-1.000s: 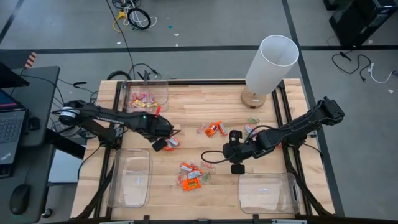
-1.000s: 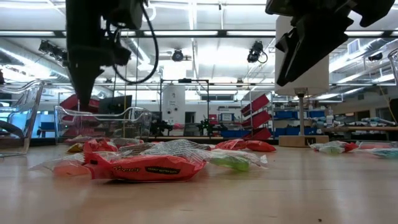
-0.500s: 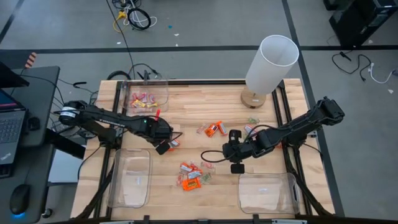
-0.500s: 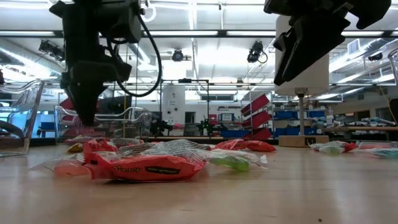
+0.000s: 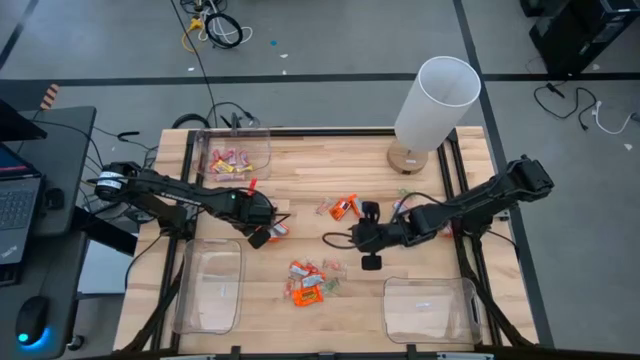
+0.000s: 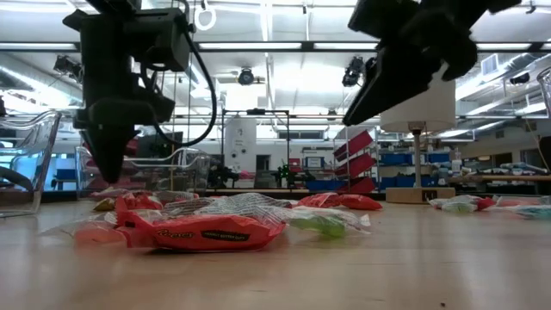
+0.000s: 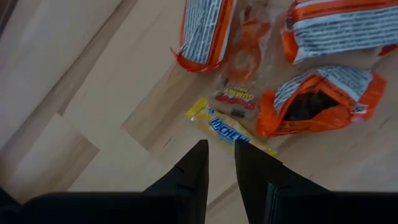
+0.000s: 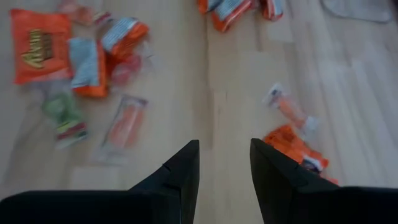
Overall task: Sort candy
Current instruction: Put the yellow candy into the top left transparent bin
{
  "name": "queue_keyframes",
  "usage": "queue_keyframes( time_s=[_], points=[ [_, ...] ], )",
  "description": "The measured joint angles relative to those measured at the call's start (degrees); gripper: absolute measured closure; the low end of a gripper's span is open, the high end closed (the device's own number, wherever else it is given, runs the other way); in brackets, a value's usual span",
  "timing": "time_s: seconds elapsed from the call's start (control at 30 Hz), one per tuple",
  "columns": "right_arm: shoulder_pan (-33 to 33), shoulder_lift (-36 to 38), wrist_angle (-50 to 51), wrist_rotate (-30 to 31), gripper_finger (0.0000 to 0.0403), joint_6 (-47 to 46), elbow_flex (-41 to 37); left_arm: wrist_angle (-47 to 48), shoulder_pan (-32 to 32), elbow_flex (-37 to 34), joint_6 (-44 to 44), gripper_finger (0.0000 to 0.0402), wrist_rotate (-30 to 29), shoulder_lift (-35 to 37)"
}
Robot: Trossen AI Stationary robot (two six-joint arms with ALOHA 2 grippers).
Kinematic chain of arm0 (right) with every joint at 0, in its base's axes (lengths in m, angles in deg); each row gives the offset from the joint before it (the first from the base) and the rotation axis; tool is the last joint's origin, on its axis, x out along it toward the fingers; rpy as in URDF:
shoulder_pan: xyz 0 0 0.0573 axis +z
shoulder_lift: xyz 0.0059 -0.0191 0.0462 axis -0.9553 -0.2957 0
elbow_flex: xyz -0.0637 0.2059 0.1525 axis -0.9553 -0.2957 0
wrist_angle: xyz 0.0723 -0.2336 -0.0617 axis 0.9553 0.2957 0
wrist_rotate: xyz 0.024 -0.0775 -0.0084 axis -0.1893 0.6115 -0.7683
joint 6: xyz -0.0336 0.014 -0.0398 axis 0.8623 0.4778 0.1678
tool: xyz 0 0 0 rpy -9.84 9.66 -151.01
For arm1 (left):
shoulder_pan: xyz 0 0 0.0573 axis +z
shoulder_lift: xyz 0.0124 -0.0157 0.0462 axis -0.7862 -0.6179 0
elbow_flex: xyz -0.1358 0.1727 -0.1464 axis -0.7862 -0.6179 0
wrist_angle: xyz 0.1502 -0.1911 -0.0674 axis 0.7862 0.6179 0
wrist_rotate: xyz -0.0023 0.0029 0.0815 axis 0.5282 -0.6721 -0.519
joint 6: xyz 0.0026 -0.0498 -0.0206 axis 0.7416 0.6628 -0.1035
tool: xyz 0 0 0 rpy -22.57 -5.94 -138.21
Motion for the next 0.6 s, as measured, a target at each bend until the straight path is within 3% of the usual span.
queue_keyframes(
  time_s=[0.6],
  points=[
    [-2.29,-0.02,-5.45,-0.17,0.0275,4.19,-1.48,-1.84,0.0,0.0,-1.53,0.032,-3.64,-0.17]
  ],
)
